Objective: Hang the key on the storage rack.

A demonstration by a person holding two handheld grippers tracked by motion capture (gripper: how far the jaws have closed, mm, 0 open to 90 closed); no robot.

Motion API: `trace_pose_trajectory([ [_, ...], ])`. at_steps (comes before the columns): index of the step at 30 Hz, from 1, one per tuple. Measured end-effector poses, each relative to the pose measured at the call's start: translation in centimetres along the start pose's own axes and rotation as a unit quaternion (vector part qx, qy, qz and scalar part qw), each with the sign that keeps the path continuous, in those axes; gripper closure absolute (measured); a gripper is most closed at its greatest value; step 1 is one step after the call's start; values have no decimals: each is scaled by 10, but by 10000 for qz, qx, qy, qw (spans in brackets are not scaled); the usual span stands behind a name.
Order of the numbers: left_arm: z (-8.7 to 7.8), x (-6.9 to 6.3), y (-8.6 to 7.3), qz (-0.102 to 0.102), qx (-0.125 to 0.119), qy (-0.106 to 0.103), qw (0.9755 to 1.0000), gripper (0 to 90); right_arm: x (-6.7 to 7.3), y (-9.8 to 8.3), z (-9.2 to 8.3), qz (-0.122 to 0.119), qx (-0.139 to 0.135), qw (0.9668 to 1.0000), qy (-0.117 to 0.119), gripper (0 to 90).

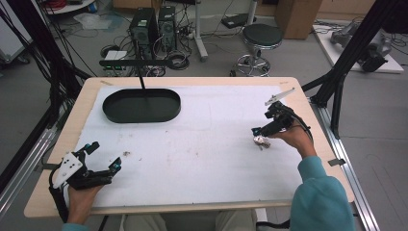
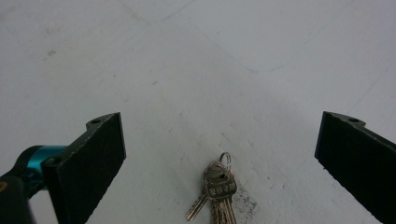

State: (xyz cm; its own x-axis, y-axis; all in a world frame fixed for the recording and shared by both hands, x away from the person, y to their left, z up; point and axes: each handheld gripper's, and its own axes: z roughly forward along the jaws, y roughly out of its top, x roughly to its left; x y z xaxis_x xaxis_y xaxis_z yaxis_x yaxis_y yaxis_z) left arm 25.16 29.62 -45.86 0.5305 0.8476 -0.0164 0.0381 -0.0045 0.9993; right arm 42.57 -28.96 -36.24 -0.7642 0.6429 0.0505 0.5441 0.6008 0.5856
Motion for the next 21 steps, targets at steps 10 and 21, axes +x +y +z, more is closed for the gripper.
trace_pose_trajectory([
  [10,0,0,0,-9,-3,13,10000,17,-7,1,21,105,690,9975,100,52],
  [21,0,0,0,-11,-6,17,10000,17,-11,-2,26,244,1000,9944,222,211],
])
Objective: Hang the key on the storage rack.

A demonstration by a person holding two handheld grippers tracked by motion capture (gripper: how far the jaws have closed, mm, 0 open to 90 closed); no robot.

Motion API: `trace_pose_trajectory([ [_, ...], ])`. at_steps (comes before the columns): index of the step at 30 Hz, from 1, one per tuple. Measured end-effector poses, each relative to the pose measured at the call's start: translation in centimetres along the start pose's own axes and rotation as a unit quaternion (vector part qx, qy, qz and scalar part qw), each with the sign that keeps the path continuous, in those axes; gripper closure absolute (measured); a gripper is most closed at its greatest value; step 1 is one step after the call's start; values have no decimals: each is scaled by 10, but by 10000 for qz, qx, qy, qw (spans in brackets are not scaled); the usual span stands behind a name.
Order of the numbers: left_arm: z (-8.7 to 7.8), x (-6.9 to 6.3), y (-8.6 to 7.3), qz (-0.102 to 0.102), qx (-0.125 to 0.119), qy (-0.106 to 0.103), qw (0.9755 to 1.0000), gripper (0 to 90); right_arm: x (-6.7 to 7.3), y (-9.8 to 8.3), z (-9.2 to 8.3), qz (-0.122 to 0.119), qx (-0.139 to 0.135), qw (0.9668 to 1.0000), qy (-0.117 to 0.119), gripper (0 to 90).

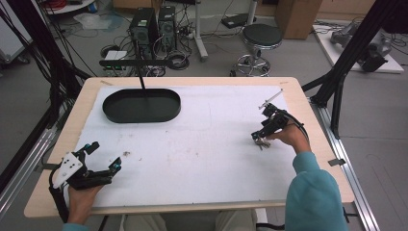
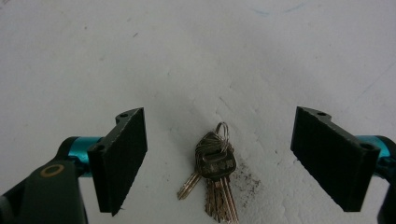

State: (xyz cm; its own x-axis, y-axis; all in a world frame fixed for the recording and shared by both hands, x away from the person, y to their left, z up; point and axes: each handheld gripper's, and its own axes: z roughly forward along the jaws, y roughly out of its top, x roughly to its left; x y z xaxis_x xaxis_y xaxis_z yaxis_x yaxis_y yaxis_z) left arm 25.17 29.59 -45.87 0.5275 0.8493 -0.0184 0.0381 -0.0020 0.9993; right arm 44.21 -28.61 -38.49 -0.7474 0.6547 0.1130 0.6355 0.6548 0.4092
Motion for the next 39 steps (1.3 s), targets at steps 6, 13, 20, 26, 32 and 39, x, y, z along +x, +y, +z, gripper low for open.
trace_pose_trajectory([
  [6,0,0,0,1,4,2,10000,17,-2,1,4,83,256,9996,-44,359],
  [13,0,0,0,0,11,4,10000,17,-6,1,7,242,396,9989,39,524],
  [20,0,0,0,0,8,4,10000,17,-7,1,7,273,489,9984,35,622],
  [26,0,0,0,-10,6,2,10000,17,-8,1,9,254,575,9980,-16,677],
  [32,0,0,0,-4,5,1,10000,17,-7,3,13,217,621,9978,-33,728],
  [39,0,0,0,-2,-3,-15,10000,17,-5,5,15,72,708,9974,-90,794],
])
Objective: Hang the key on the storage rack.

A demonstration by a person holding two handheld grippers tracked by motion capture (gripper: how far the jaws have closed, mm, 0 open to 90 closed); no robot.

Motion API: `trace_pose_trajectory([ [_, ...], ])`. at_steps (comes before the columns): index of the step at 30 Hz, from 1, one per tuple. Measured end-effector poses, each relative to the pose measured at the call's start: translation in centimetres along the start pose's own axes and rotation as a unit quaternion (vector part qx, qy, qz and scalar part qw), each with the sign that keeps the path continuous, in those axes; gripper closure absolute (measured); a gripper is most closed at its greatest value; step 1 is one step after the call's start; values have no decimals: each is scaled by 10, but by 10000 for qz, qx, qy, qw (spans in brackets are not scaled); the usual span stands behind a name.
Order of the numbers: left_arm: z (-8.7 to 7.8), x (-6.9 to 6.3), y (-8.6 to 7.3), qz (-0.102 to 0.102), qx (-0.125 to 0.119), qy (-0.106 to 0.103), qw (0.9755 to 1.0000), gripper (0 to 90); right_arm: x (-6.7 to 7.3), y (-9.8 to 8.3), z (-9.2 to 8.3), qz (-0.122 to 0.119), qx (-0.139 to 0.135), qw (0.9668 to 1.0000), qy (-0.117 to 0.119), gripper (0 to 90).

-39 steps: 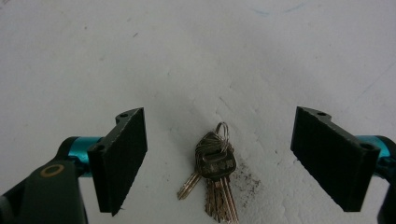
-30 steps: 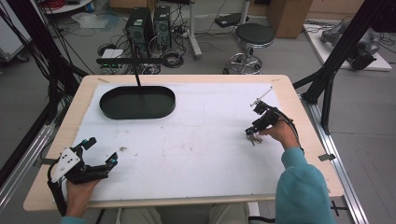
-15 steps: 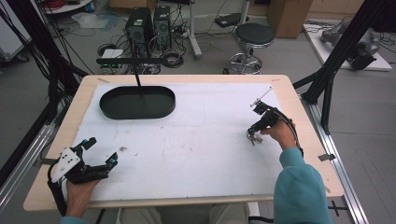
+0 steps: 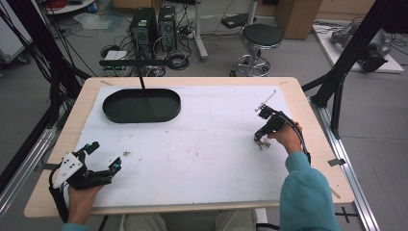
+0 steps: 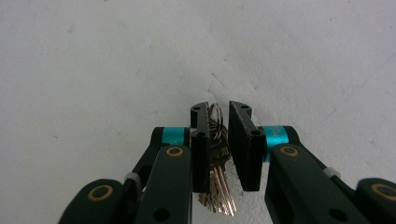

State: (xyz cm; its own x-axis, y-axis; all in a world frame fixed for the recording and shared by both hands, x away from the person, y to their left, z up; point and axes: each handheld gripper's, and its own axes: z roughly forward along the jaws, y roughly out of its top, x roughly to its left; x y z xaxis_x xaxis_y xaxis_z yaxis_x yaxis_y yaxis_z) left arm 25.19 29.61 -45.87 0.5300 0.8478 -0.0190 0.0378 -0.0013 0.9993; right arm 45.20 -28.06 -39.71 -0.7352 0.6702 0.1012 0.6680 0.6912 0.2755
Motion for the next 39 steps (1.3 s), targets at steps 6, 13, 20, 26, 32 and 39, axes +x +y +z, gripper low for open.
trace_pose_trajectory([
  [6,0,0,0,-1,6,-6,10000,17,1,0,0,63,2,10000,7,805],
  [13,0,0,0,7,8,-3,10000,17,1,-1,0,12,87,10000,6,860],
  [20,0,0,0,6,9,-3,10000,17,3,0,0,-68,118,9999,-8,885],
  [26,0,0,0,-7,-3,-9,10000,17,5,2,0,-22,187,9998,-43,891],
  [32,0,1,0,-37,-11,-16,10000,17,6,0,-4,-137,111,9998,-48,893],
  [39,0,4,0,-181,-12,-43,9998,17,13,1,-14,-210,-354,9991,127,893],
])
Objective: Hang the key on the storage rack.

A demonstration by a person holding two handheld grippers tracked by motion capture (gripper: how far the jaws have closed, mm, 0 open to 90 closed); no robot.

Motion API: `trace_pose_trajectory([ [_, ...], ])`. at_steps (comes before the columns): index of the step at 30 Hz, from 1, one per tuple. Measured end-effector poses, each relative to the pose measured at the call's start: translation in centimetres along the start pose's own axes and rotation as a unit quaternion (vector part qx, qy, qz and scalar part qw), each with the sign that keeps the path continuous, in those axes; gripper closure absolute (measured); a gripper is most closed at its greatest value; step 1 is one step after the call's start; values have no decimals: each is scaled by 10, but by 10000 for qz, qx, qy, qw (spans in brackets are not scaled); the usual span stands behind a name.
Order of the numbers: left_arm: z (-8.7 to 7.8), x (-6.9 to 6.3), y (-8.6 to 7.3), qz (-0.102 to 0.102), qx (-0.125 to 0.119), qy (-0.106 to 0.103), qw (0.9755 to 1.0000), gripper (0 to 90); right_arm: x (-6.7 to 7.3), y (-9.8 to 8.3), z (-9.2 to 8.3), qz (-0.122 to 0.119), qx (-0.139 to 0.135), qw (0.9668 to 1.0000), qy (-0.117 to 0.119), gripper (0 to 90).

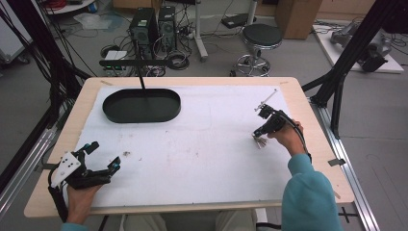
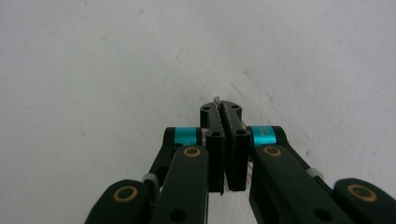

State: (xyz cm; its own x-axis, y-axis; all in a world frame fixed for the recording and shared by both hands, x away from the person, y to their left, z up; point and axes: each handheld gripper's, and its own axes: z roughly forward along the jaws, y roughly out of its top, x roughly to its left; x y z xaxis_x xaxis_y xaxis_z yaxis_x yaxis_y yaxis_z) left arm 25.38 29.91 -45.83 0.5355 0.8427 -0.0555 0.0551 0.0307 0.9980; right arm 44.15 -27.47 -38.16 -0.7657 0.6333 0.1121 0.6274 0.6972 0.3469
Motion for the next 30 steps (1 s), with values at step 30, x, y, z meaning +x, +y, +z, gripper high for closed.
trace_pose_trajectory([
  [30,57,-34,112,835,863,-1631,9793,17,72,28,-44,-1362,-3897,8891,1976,891],
])
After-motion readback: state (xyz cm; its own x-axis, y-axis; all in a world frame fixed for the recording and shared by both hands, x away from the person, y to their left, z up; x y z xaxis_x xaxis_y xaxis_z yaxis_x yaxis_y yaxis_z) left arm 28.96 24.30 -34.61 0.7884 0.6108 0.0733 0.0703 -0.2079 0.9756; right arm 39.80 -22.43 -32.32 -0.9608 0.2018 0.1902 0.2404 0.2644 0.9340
